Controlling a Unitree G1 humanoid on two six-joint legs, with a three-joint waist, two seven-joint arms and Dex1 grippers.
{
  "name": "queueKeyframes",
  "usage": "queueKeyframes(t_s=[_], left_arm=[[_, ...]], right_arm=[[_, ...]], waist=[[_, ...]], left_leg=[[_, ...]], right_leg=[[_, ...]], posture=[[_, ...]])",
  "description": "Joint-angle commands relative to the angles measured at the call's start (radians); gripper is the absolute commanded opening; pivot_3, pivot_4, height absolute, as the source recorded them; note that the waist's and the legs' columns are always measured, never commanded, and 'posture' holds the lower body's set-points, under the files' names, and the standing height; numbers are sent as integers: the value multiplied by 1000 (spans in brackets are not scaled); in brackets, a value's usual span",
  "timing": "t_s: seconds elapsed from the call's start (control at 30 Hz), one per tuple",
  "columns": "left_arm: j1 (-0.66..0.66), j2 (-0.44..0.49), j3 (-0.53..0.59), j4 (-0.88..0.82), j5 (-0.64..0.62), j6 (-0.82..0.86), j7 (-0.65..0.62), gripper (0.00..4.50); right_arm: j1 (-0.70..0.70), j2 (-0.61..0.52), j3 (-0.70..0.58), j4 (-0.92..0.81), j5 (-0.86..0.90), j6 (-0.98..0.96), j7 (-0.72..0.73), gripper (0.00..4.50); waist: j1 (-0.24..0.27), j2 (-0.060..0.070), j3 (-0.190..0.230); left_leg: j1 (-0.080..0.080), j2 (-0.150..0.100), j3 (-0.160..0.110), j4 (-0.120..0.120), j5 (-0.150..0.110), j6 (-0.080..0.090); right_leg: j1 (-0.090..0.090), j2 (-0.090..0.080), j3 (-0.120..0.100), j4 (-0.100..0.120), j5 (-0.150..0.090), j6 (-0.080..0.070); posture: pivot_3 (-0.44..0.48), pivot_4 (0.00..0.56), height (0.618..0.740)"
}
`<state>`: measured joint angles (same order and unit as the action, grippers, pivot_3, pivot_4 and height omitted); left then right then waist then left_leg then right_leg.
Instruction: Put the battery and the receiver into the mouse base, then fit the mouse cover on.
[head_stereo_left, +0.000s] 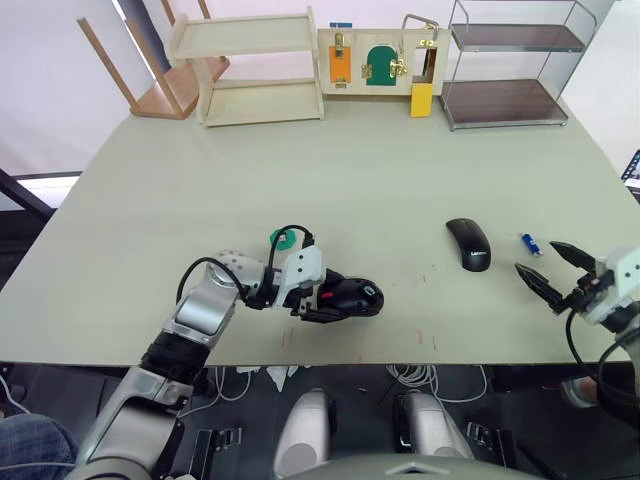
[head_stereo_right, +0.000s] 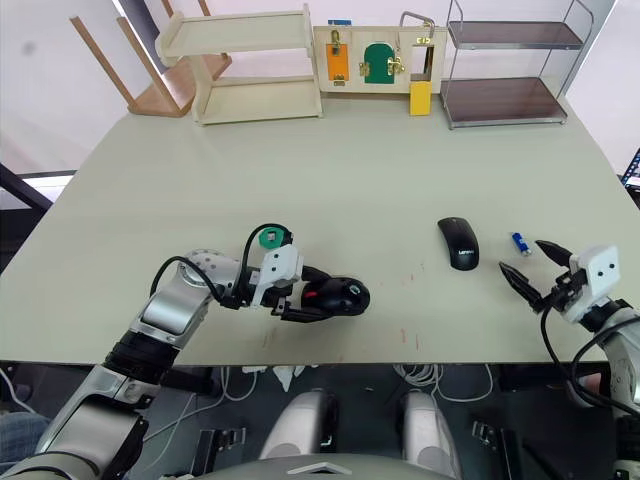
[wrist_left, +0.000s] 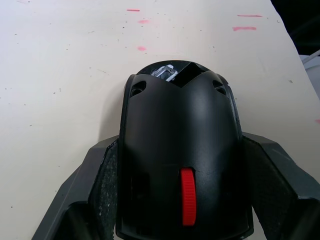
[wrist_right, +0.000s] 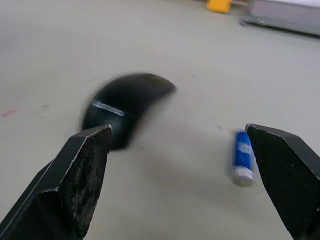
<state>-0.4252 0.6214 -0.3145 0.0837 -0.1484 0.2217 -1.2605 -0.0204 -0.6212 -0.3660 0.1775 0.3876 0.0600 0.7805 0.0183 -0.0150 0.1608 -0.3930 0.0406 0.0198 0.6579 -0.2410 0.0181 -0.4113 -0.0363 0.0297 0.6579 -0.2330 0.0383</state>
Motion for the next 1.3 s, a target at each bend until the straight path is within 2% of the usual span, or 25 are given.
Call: queueKeyframes(t_s=[0.03, 0.1, 0.27, 0.8, 0.9, 1.1, 1.17, 1.3], left_arm=[[34, -4, -32, 15, 38, 56, 33, 2913], [36, -3, -30, 9, 37, 60, 36, 2913], [35, 0, -29, 7, 42, 60, 34, 2913], [44, -8, -38, 2, 40, 76, 36, 2913], [47, -8, -36, 0, 39, 80, 39, 2913], [51, -10, -28, -12, 35, 91, 53, 2913], [51, -11, -29, -15, 35, 93, 54, 2913], [49, -15, -32, -21, 34, 98, 56, 2913]], right_arm=[[-36, -28, -7, 21, -46, 99, -110, 4500], [-68, -36, -4, 44, -56, 187, -155, 4500], [-121, -30, 3, 79, -51, 220, -149, 4500], [-202, -16, 76, 162, -96, 187, -112, 4500], [-212, -16, 75, 175, -96, 181, -106, 3699], [-214, -14, 64, 185, -89, 185, -111, 797], [-212, -14, 60, 182, -84, 188, -115, 80], [-193, -25, 49, 160, -83, 184, -121, 86]], waist=[[0, 0, 0], [-1, 0, 0], [-2, 1, 0], [-4, 0, -1], [-4, 0, -1], [-3, 0, -1], [-3, 0, -1], [-3, 0, -1]], left_leg=[[0, 0, 0, 0, 0, 0], [0, 0, 0, 0, 0, 0], [0, 0, 0, 0, 0, 0], [-1, 0, 0, 0, 0, 0], [0, 0, 0, 0, 0, 0], [-1, 0, 0, 0, 0, 0], [-1, 0, 0, 1, 0, 0], [-1, -1, 0, 1, 0, 0]], right_leg=[[0, 0, 0, 0, 0, 0], [0, 0, 0, 0, 0, 0], [0, 0, 0, 0, 0, 0], [0, 0, 1, -1, 1, 1], [0, 0, 1, -1, 1, 1], [0, 0, 1, -2, 1, 2], [0, 0, 1, -2, 1, 2], [0, 0, 1, -2, 1, 2]], posture=[[0, 150, 740], [0, 150, 740], [0, 150, 740], [0, 150, 740], [0, 150, 740], [0, 150, 740], [0, 150, 740], [0, 150, 740]])
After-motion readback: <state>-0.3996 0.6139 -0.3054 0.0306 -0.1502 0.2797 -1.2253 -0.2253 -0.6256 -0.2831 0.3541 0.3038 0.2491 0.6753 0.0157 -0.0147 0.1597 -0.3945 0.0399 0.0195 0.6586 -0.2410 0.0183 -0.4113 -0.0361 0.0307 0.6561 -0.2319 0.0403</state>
